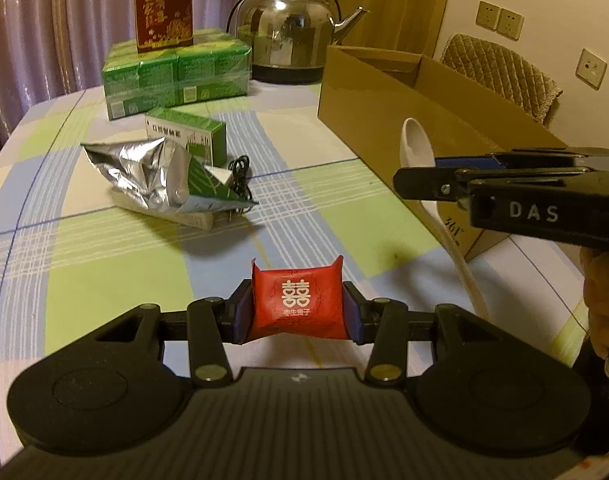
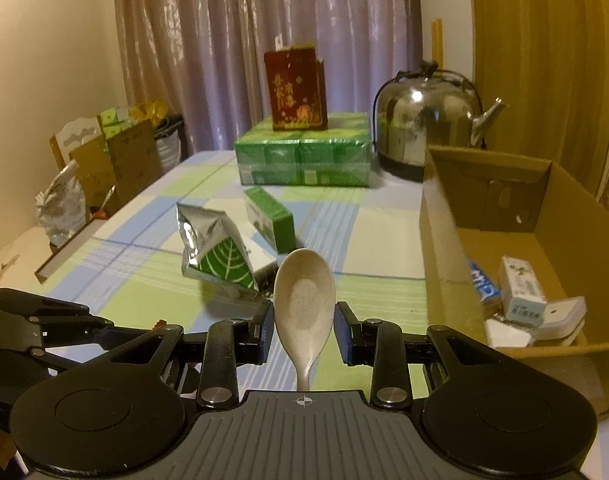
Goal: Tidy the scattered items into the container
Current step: 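Carry the red candy packet and white spoon with both grippers over the cardboard box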
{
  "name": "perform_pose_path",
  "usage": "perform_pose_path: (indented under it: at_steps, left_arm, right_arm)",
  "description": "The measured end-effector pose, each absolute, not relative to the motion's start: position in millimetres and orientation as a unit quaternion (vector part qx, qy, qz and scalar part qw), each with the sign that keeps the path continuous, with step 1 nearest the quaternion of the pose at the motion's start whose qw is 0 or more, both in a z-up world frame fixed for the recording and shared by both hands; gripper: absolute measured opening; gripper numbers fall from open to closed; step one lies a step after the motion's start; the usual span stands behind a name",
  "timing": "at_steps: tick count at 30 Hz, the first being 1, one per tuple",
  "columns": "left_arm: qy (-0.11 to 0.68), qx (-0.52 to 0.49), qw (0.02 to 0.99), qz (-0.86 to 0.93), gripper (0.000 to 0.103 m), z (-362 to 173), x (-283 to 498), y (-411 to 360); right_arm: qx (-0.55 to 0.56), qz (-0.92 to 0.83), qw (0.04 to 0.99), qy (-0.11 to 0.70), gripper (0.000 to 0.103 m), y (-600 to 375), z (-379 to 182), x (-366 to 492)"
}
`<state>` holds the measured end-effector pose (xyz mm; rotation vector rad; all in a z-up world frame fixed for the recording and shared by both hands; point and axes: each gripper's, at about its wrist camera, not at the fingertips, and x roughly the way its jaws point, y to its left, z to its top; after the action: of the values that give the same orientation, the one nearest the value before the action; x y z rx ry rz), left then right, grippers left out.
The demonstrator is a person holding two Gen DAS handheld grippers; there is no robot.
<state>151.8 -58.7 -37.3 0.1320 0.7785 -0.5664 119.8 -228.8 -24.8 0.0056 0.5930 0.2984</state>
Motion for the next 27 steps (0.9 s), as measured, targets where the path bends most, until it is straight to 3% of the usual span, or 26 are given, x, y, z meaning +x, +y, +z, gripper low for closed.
perform_pose_path:
  at_steps: [20,27]
  left_arm:
    - [0.303,0.086,0.894,-0.318,0.04,51,150,-124]
    - [0.276,0.098,0.884,-0.364,0.04,76,164,-183]
  right_arm:
    - [0.052,0.078,0.975,0.199,0.029,-347,99,124]
    - [0.049,0.05,0.977,0.202,0.029,-393,106,146]
